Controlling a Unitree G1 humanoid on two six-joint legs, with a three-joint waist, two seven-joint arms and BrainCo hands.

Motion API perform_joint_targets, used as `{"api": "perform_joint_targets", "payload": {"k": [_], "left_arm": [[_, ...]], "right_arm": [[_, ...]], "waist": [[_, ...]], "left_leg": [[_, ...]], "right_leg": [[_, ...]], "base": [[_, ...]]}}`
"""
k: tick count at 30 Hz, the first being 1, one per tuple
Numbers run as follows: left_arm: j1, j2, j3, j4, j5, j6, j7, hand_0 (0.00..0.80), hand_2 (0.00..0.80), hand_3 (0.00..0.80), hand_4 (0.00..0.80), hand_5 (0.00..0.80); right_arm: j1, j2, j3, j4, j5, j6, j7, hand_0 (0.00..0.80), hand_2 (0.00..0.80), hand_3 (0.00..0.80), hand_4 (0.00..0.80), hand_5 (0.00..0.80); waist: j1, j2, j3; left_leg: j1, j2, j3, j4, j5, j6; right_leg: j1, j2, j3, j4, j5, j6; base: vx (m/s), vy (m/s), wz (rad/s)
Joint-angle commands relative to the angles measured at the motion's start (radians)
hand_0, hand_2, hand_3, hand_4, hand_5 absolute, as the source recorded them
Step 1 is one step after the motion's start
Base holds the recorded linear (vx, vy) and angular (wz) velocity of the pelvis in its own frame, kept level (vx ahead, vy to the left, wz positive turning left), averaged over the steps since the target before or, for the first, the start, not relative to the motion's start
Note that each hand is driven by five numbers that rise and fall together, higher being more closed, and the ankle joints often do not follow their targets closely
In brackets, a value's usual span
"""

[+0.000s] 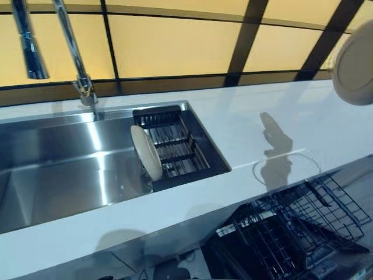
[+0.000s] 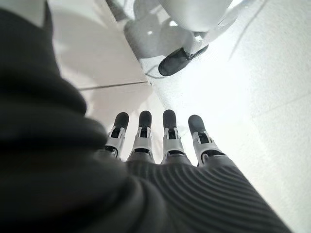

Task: Take plates into dishwasher

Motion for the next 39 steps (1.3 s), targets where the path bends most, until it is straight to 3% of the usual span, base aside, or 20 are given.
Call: {"api": "perform_joint_targets", "payload": {"k": [1, 8, 12, 23, 27, 33, 39], "left_arm": [[-0.038, 0.026, -0.024, 0.028, 0.053, 0.007, -0.015, 0.000, 0.000, 0.000, 0.000, 0.000], [-0.038, 0.021, -0.014, 0.005, 0.069, 0.011, -0.028, 0.000, 0.000, 0.000, 0.000, 0.000], [-0.053, 0.017, -0.018, -0.006, 0.058, 0.011, -0.027, 0.000, 0.000, 0.000, 0.000, 0.000], [-0.079, 0.010, -0.023, -0.038, 0.053, 0.027, -0.017, 0.000, 0.000, 0.000, 0.000, 0.000], [-0.088, 0.007, -0.021, -0.042, 0.052, 0.028, -0.016, 0.000, 0.000, 0.000, 0.000, 0.000], [-0.098, -0.012, -0.022, -0.057, 0.043, 0.017, -0.016, 0.000, 0.000, 0.000, 0.000, 0.000], [-0.099, -0.023, -0.019, -0.073, 0.035, 0.015, -0.017, 0.000, 0.000, 0.000, 0.000, 0.000]], "right_arm": [[-0.025, -0.085, -0.065, -0.032, -0.068, -0.103, 0.005, 0.800, 0.800, 0.800, 0.800, 0.800], [0.273, -0.129, -0.282, -0.129, -0.155, -0.213, 0.059, 0.800, 0.800, 0.800, 0.800, 0.800], [0.381, -0.127, -0.353, -0.155, -0.215, -0.266, 0.078, 0.800, 0.800, 0.800, 0.800, 0.800], [0.484, -0.124, -0.372, -0.211, -0.372, -0.364, 0.140, 0.800, 0.800, 0.800, 0.800, 0.800], [0.514, -0.110, -0.381, -0.247, -0.401, -0.379, 0.126, 0.800, 0.800, 0.800, 0.800, 0.800], [0.647, -0.073, -0.457, -0.328, -0.584, -0.426, 0.077, 0.800, 0.800, 0.800, 0.800, 0.800], [0.771, -0.033, -0.519, -0.394, -0.725, -0.400, 0.118, 0.800, 0.800, 0.800, 0.800, 0.800]], "waist": [[-0.002, -0.012, 0.018], [-0.051, 0.015, 0.042], [-0.067, 0.031, 0.063], [-0.097, 0.073, 0.108], [-0.106, 0.084, 0.122], [-0.120, 0.110, 0.145], [-0.125, 0.134, 0.163]], "left_leg": [[0.118, 0.033, 0.005, 0.004, -0.081, -0.046], [0.119, 0.041, 0.049, 0.004, -0.090, -0.046], [0.109, 0.042, 0.060, 0.004, -0.090, -0.047], [0.089, 0.034, 0.066, 0.004, -0.091, -0.052], [0.083, 0.029, 0.065, 0.004, -0.092, -0.053], [0.076, 0.019, 0.066, 0.005, -0.095, -0.052], [0.069, 0.011, 0.064, 0.005, -0.095, -0.050]], "right_leg": [[-0.056, -0.027, 0.018, 0.003, 0.089, 0.108], [-0.095, -0.025, 0.044, 0.003, 0.097, 0.112], [-0.115, -0.026, 0.051, 0.003, 0.100, 0.112], [-0.151, -0.034, 0.062, 0.003, 0.103, 0.106], [-0.161, -0.039, 0.066, 0.003, 0.105, 0.106], [-0.177, -0.047, 0.069, 0.003, 0.108, 0.105], [-0.185, -0.053, 0.069, 0.003, 0.108, 0.105]], "base": [[0.005, -0.067, -0.26], [-0.024, -0.069, -0.24], [-0.062, -0.040, -0.14], [-0.032, -0.008, -0.04], [-0.016, 0.006, 0.00], [-0.010, 0.008, 0.00], [-0.006, 0.011, 0.00]]}}
